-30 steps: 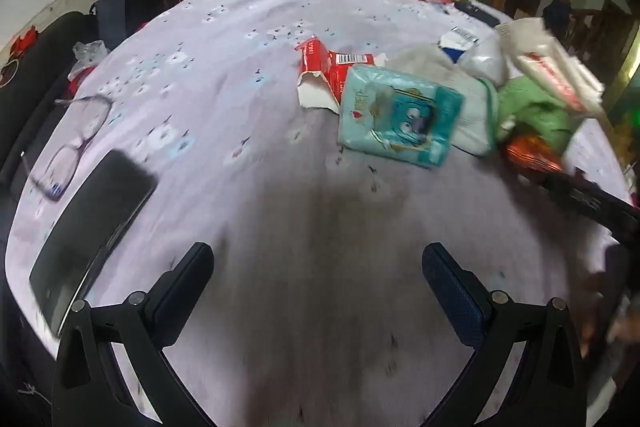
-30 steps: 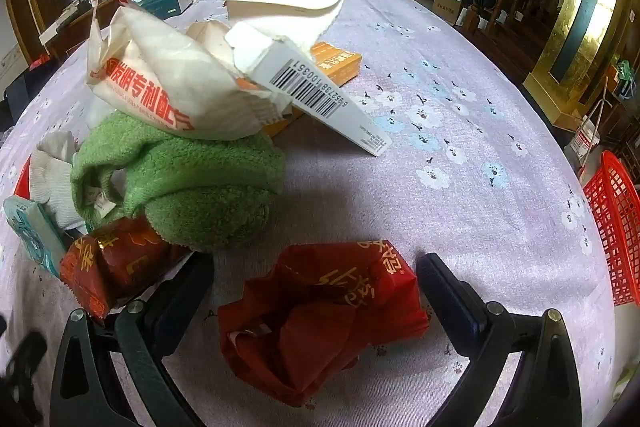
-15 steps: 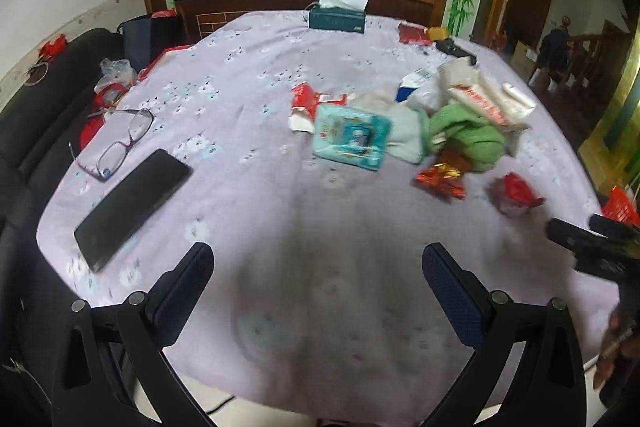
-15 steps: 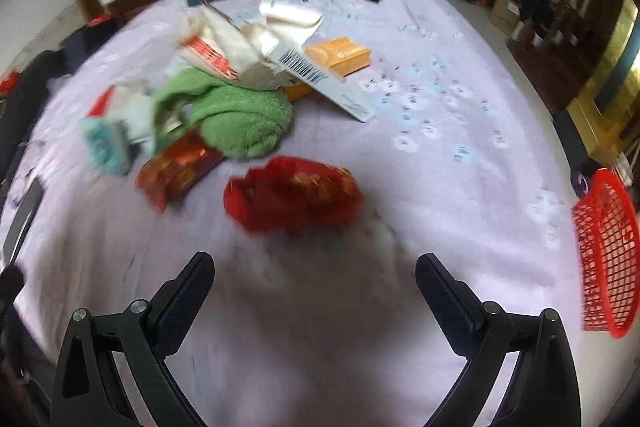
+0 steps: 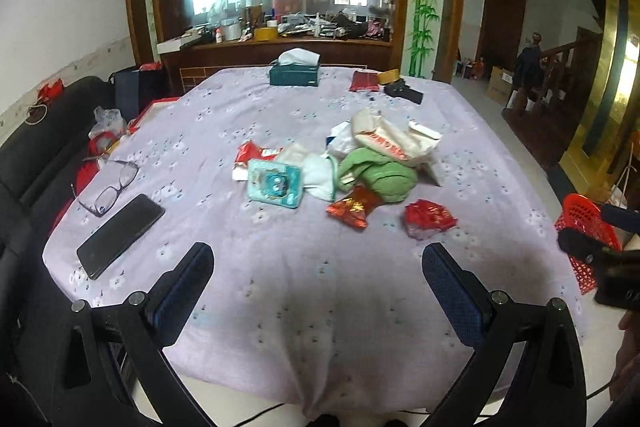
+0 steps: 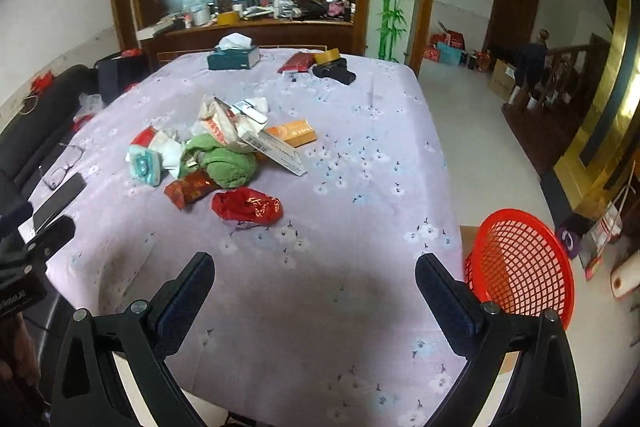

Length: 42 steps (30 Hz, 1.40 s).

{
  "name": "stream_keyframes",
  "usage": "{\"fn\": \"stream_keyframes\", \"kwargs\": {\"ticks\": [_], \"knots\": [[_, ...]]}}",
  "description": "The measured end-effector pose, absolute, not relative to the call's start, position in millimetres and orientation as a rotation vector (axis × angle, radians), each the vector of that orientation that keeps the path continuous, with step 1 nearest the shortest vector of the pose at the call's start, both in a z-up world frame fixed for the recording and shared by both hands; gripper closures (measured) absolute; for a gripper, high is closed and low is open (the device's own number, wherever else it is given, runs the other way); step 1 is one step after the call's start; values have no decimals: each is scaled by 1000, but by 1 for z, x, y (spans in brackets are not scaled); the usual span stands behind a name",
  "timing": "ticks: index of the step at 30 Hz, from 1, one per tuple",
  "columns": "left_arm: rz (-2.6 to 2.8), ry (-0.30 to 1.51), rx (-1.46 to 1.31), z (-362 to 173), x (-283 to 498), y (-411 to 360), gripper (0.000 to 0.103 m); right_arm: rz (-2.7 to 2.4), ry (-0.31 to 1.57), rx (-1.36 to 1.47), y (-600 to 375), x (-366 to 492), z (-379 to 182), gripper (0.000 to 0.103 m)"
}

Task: Collect trash
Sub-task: 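Move both tools toward the red candy wrappers on the table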

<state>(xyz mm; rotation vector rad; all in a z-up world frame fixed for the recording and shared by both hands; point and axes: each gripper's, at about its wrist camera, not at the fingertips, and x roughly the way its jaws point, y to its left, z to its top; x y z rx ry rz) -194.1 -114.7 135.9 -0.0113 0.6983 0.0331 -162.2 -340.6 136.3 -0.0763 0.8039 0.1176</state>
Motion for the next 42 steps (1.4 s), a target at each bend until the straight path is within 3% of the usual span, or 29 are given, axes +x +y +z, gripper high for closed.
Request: {"fn": "stream_keyframes", "kwargs": {"ticks": [16, 42], "knots": [[19, 651, 34, 155, -197, -150, 0, 119, 773, -76, -368, -167, 149, 2], [87, 668, 3, 154, -196, -139, 0, 202, 790, -108, -355, -150, 142, 2]]}}
